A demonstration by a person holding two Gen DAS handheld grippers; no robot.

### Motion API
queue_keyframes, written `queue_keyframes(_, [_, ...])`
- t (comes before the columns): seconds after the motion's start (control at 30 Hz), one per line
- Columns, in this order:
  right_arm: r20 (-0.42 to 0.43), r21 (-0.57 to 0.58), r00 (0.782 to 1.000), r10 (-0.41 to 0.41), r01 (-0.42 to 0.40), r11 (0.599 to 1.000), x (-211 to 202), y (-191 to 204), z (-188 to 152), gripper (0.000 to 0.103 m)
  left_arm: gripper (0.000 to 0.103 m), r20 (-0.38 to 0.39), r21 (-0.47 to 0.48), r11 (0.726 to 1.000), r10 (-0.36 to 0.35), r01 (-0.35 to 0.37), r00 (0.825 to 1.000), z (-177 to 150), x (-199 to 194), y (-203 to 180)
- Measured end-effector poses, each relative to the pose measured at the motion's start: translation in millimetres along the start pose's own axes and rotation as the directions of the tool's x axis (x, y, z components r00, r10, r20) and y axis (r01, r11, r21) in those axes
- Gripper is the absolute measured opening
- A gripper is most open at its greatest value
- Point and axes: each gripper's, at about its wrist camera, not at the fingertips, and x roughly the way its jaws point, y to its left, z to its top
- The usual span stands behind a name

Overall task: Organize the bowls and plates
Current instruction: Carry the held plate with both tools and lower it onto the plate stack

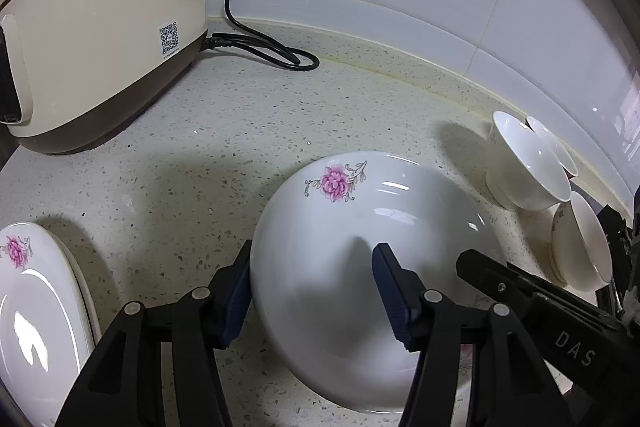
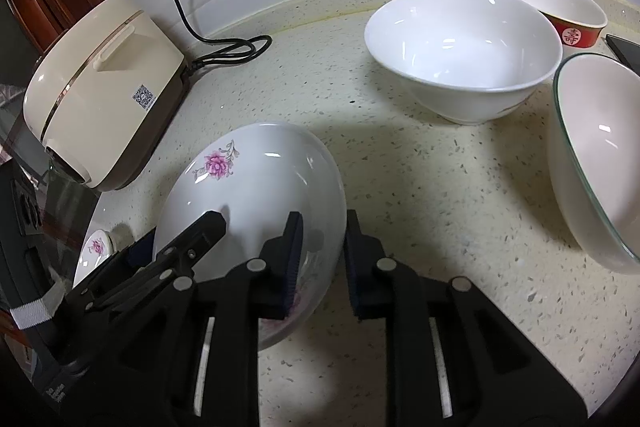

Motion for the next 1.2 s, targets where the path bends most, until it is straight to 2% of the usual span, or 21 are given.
queue_keyframes(0.1, [-0.001,-0.005,1.000,-0.001,0.001,1.000,0.8,-0.5,0.3,0.023,0.057,-0.003,0.009,1.000,0.018,-0.018,1.000,0.0,0.0,-2.2])
queue_keyframes(0.17, [0.002,0.005,1.000,0.000,0.000,1.000,0.9,-1.4,-0.1,0.022,0.057,0.002,-0.002,1.000,0.004,-0.004,1.000,-0.6,-1.8,-1.4])
queue_keyframes(0.23, [0.002,0.039,1.000,0.027,-0.027,0.999,0.9,-7.0,0.3,0.021,0.047,0.009,-0.029,1.000,-0.005,0.005,1.000,-0.5,-3.4,4.0])
queue_keyframes(0.33, [0.003,0.085,0.998,0.057,-0.057,0.995,0.8,-13.3,0.0,0.017,0.044,0.013,-0.037,0.999,0.007,-0.006,1.000,-0.8,-4.0,5.3])
queue_keyframes(0.5, [0.019,0.102,1.000,0.021,-0.023,0.995,-3.3,-16.0,0.3,0.017,0.040,0.013,-0.037,0.999,-0.002,0.003,1.000,-0.1,-2.2,0.3])
queue_keyframes(0.73, [0.078,0.129,0.996,0.050,-0.060,0.990,-17.9,-20.0,4.7,0.017,0.040,0.033,-0.078,0.996,-0.041,0.044,0.999,0.9,-4.5,-0.2])
queue_keyframes(0.87, [0.069,0.150,0.995,0.073,-0.082,0.985,-16.1,-21.9,5.5,0.017,0.040,0.048,-0.086,0.995,-0.044,0.048,0.998,4.6,-7.8,0.5])
queue_keyframes(1.03, [0.025,0.161,0.999,0.044,-0.047,0.986,-8.2,-24.5,3.4,0.018,0.040,0.023,-0.097,0.994,-0.051,0.053,0.998,4.2,2.0,1.3])
queue_keyframes(1.13, [0.020,0.169,0.997,0.068,-0.070,0.983,-5.2,-25.3,2.5,0.021,0.040,0.017,-0.113,0.992,-0.056,0.058,0.998,8.9,2.9,4.9])
queue_keyframes(1.2, [0.021,0.171,0.997,0.077,-0.080,0.982,-3.9,-26.5,2.2,0.021,0.040,0.032,-0.126,0.992,-0.029,0.033,0.999,14.0,3.4,10.8])
